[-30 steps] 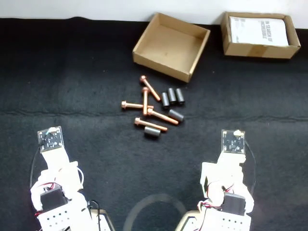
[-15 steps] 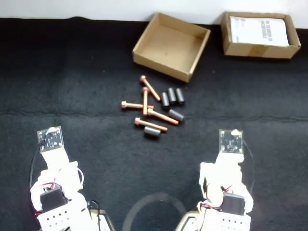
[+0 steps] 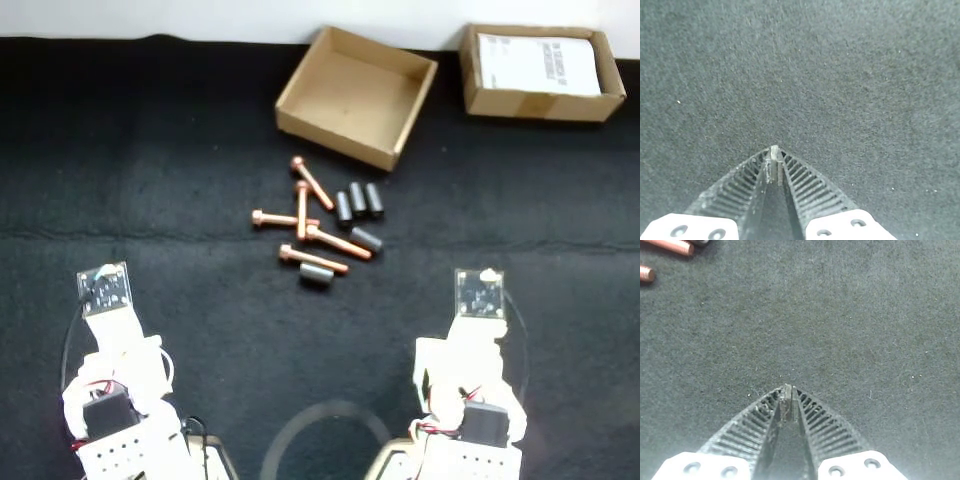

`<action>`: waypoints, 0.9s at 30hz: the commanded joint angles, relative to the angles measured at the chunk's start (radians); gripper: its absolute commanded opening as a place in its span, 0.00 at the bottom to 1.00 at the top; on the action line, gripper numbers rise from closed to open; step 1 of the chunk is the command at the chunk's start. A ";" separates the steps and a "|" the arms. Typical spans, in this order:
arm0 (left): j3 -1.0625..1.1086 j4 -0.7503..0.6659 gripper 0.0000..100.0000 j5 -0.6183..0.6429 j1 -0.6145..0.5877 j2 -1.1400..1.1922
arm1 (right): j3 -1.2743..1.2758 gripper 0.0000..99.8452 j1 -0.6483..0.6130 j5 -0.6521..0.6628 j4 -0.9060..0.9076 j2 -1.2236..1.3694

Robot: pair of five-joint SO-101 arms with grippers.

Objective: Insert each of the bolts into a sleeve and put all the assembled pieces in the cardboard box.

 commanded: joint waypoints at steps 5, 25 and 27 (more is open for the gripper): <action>0.016 0.005 0.01 -0.006 0.028 -0.007 | 0.140 0.01 -0.004 0.008 -0.008 -0.010; -0.044 -0.186 0.01 -0.003 0.071 -0.008 | 0.140 0.01 -0.058 0.006 -0.010 -0.010; -0.104 -0.176 0.01 -0.008 0.073 -0.007 | 0.137 0.02 -0.087 0.006 -0.010 -0.010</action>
